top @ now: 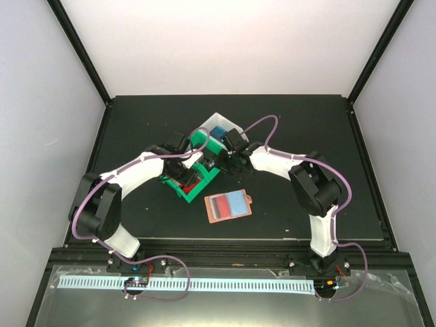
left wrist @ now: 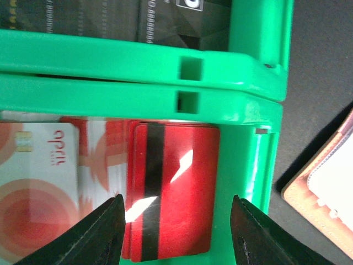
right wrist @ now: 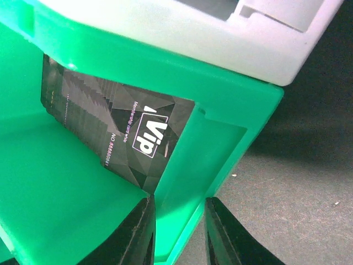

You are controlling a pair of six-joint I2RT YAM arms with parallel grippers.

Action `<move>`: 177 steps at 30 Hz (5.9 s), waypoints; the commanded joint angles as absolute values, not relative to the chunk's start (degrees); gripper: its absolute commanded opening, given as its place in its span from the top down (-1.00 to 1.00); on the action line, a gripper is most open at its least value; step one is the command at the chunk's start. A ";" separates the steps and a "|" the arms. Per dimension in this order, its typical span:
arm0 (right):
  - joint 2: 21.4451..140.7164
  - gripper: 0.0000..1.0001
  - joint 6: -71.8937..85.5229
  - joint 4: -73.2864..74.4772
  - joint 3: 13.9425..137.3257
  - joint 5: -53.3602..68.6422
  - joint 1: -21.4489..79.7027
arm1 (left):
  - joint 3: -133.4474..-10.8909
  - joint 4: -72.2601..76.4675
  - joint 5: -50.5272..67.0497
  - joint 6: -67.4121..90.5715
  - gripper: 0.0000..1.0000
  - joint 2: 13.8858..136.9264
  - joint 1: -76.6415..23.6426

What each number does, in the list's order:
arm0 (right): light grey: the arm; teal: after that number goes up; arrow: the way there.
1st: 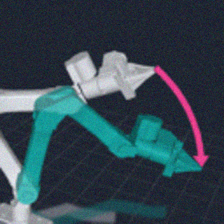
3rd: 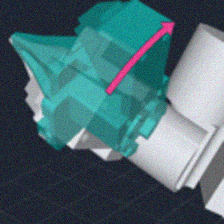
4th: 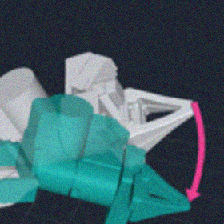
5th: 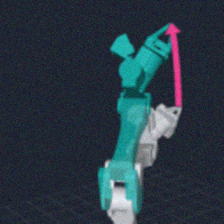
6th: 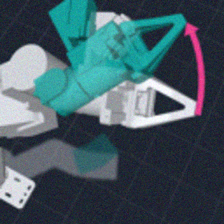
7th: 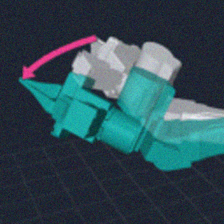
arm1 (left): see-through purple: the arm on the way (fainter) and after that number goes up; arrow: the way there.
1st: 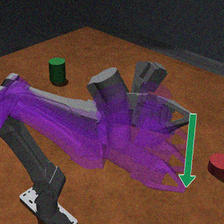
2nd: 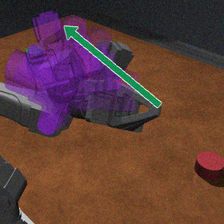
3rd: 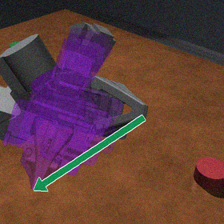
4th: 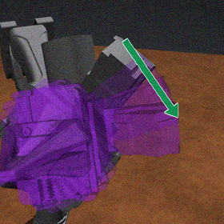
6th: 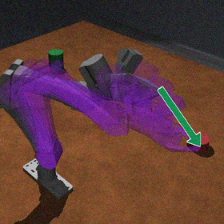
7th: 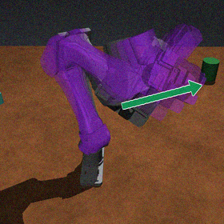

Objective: Put the credit cards into the card holder
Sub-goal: Pick up the credit card from the storage box.

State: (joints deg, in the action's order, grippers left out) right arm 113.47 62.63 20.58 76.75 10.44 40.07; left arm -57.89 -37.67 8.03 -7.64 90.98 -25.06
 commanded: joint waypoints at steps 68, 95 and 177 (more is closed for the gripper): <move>118.24 0.47 63.63 20.48 77.70 13.18 39.87 | -62.64 -48.19 26.85 -0.01 0.38 94.46 -24.61; 118.79 0.47 62.85 20.93 78.35 13.03 39.82 | -63.49 -44.39 14.90 0.62 -0.40 95.79 -28.42; 115.17 0.11 59.24 17.86 79.58 15.71 39.43 | -69.30 -57.84 2.54 -1.35 0.97 88.53 -29.81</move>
State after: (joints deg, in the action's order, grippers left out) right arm 116.97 60.60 18.81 79.90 14.26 39.40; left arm -66.83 -55.27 4.25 -1.08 91.07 -30.76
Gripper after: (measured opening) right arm 0.419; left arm 0.022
